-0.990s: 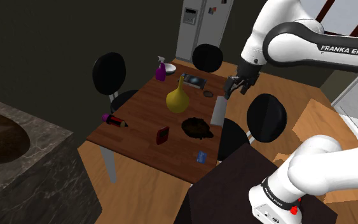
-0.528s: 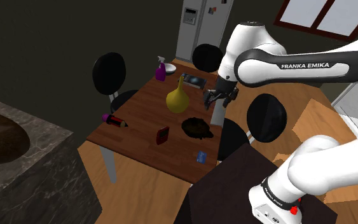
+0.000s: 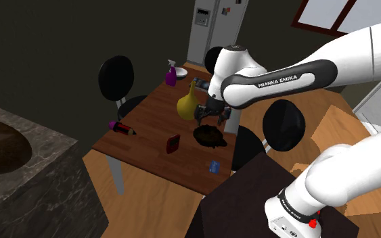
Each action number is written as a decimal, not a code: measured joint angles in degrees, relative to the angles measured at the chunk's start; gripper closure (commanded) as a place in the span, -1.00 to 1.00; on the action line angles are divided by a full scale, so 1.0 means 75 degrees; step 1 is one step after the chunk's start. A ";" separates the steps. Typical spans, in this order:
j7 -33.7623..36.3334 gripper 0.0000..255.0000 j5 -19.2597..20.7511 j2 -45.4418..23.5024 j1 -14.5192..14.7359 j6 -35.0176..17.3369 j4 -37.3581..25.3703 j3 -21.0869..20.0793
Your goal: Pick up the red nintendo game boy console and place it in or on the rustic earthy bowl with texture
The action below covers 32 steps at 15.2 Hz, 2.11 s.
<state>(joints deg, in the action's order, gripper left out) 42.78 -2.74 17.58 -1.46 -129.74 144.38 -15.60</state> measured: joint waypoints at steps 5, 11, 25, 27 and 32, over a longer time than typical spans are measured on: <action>0.1478 -1.00 0.0359 -0.1604 -0.0153 -0.1023 -0.0547 -0.0411; 0.3339 -1.00 0.1217 -0.3625 -0.0061 -0.1948 -0.1558 -0.0427; 0.5491 -1.00 0.2023 -0.6901 0.0780 -0.2830 -0.3975 0.0420; 0.5517 -1.00 0.2066 -0.7062 0.0814 -0.2933 -0.4033 0.0468; 0.5537 -1.00 0.2089 -0.7141 0.0837 -0.2989 -0.4059 0.0492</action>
<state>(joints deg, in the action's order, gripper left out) 84.31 12.92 -35.97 4.82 -152.16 113.94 -11.91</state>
